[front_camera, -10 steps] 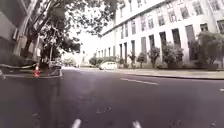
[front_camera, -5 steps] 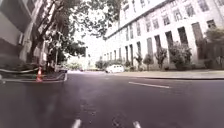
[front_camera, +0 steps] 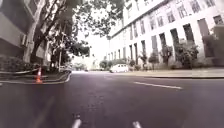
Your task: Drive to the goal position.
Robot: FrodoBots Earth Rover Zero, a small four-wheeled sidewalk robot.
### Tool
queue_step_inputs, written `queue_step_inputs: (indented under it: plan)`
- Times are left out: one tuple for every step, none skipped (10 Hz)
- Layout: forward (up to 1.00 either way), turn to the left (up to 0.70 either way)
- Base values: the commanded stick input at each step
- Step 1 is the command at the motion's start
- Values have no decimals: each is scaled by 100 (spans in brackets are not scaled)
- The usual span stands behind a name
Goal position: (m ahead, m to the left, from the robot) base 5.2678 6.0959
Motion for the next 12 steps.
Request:
queue_step_inputs:
  plan:
    - [70, 14]
    - [70, 14]
    - [70, 14]
    - [70, 14]
    - [70, 14]
    - [70, 14]
    - [70, 14]
    - [70, 14]
    - [70, 14]
    - [70, 14]
    - [70, 14]
    - [70, 14]
